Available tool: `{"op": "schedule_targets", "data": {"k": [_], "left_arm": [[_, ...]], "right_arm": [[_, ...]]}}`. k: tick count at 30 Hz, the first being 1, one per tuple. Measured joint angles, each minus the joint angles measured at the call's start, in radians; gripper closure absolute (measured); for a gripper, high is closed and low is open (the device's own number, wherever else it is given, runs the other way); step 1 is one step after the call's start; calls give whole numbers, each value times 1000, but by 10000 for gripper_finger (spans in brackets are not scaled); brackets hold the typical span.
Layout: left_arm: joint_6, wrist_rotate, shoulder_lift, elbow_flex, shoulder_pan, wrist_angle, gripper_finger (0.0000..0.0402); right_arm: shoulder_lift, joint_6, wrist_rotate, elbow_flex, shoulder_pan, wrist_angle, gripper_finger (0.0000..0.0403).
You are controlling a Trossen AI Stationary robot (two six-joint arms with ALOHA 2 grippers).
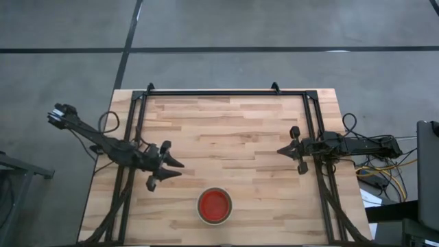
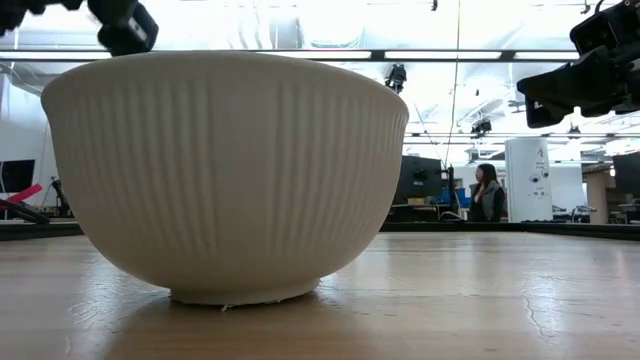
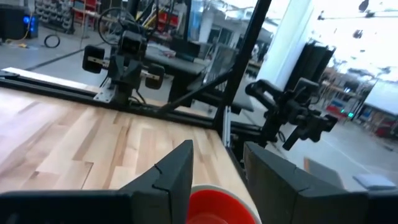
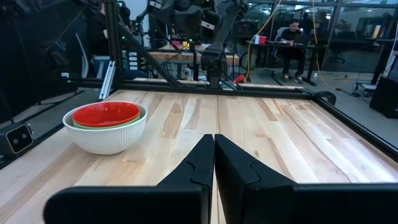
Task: Nest bowls inside each other
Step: Return to Home Position
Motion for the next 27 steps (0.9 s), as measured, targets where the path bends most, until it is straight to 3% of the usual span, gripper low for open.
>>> {"op": "schedule_targets", "data": {"k": [8, 27], "left_arm": [[-3, 5, -102, -110, 0, 38, 254], [44, 12, -240, -209, 1, 38, 254]], "right_arm": [[0, 0, 0, 0, 0, 0, 394], [0, 0, 0, 0, 0, 0, 394]]}}
